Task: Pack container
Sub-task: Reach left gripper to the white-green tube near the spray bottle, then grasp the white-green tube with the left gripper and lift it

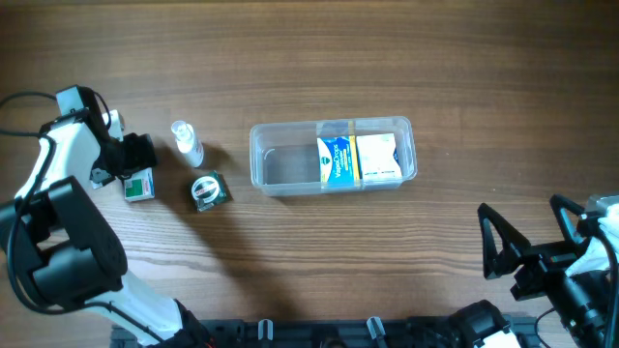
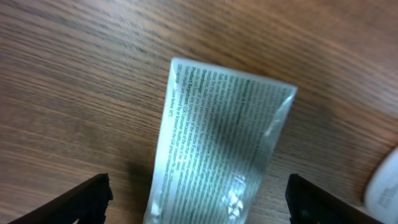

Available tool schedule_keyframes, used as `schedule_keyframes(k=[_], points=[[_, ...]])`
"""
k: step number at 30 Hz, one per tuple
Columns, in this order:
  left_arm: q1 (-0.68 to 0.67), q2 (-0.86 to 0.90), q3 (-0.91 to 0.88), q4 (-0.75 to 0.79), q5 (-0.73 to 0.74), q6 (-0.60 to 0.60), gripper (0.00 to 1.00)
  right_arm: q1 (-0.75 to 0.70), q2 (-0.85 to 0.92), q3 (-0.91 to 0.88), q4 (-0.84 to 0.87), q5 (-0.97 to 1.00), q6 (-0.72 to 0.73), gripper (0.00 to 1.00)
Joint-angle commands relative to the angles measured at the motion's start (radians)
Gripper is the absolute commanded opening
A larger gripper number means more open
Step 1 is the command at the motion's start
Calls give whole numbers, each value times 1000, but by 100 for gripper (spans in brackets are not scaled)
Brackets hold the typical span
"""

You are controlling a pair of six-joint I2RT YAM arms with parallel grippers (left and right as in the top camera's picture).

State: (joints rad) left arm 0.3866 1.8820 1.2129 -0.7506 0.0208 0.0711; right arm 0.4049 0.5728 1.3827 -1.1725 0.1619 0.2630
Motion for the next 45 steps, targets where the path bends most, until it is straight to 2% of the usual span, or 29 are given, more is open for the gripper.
schedule_keyframes(k=[1, 7, 12, 15, 22, 23, 26, 29, 32, 36, 39, 42, 45], points=[[3, 22, 11, 3, -3, 19, 86, 3, -1, 3, 2, 14, -8, 100], [3, 39, 11, 0, -3, 19, 83, 3, -1, 3, 2, 14, -8, 100], [3, 44, 11, -3, -3, 19, 74, 3, -1, 3, 2, 14, -8, 100], [3, 50, 3, -8, -3, 19, 64, 3, -1, 3, 2, 14, -8, 100], [3, 48, 3, -43, 29, -40, 54, 3, -1, 3, 2, 14, -8, 100], [3, 43, 14, -63, 36, -57, 54, 3, -1, 3, 2, 14, -8, 100], [3, 16, 88, -165, 47, -70, 40, 3, -1, 3, 2, 14, -8, 100], [3, -43, 213, -314, 58, -92, 34, 3, -1, 3, 2, 14, -8, 100], [3, -124, 317, -436, 58, -114, 33, 3, -1, 3, 2, 14, -8, 100], [-17, -282, 381, -529, 81, -140, 39, 3, -1, 3, 2, 14, -8, 100], [-85, -410, 381, -546, 156, -140, 42, 3, -1, 3, 2, 14, -8, 100], [-241, -505, 381, -552, 173, -140, 41, 3, -1, 3, 2, 14, -8, 100], [-435, -541, 381, -551, 169, -140, 35, 3, -1, 3, 2, 14, -8, 100]])
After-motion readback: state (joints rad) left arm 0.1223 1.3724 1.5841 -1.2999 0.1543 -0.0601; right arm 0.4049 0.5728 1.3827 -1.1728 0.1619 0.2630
